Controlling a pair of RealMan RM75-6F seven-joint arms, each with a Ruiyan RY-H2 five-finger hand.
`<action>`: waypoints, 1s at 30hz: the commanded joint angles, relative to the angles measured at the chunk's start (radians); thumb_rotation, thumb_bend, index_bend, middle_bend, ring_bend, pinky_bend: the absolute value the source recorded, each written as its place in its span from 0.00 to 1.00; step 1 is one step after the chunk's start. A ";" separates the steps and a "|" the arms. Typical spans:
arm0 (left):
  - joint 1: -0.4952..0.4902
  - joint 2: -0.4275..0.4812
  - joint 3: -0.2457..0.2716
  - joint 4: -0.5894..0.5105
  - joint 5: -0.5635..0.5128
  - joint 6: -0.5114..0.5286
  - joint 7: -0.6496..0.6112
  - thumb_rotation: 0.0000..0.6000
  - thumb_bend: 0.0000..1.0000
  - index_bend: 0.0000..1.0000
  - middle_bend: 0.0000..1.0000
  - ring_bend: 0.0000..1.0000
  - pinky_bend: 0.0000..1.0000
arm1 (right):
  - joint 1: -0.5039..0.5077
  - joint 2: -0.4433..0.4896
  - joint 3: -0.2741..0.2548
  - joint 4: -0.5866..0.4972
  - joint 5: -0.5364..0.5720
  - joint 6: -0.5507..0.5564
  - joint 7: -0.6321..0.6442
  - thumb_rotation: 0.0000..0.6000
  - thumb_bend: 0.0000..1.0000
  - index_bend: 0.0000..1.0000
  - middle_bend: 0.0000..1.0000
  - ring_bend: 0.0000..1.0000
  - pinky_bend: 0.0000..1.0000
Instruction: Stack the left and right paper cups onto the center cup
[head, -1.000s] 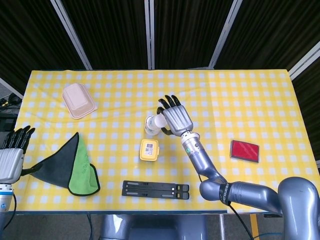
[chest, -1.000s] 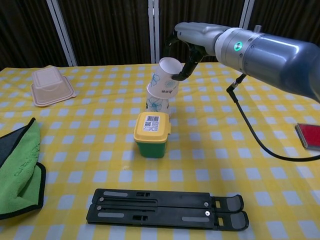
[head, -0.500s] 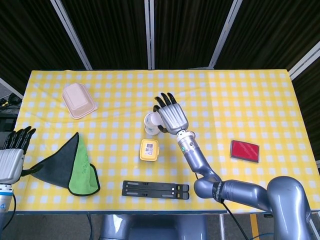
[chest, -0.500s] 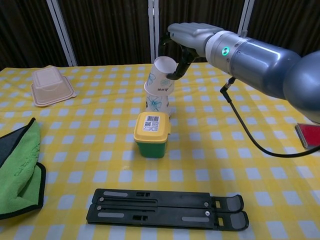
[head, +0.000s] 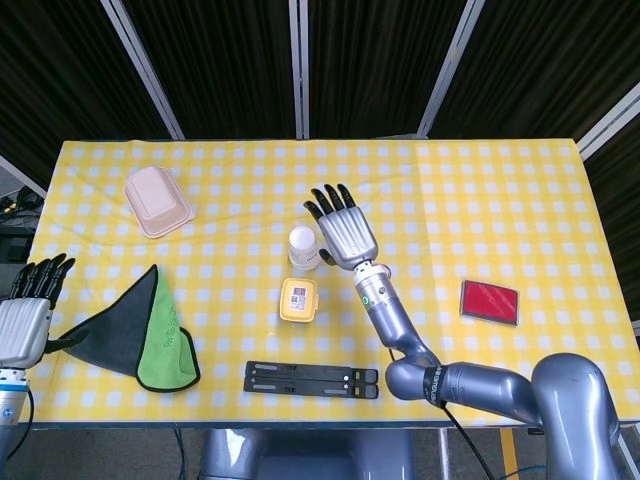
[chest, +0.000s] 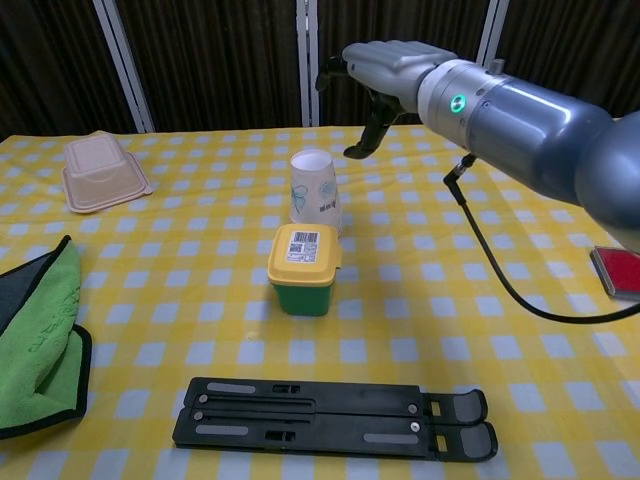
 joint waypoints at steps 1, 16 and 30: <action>0.000 -0.002 -0.001 0.004 -0.002 -0.002 0.001 1.00 0.07 0.00 0.00 0.00 0.00 | -0.040 0.033 -0.031 -0.050 -0.023 0.039 -0.010 1.00 0.14 0.19 0.05 0.00 0.00; 0.009 -0.024 -0.001 0.026 -0.001 0.014 0.028 1.00 0.07 0.00 0.00 0.00 0.00 | -0.463 0.248 -0.345 -0.169 -0.365 0.372 0.299 1.00 0.14 0.07 0.00 0.00 0.00; 0.050 -0.058 0.037 0.040 0.044 0.068 0.067 1.00 0.07 0.00 0.00 0.00 0.00 | -0.708 0.326 -0.444 -0.056 -0.503 0.548 0.500 1.00 0.13 0.05 0.00 0.00 0.00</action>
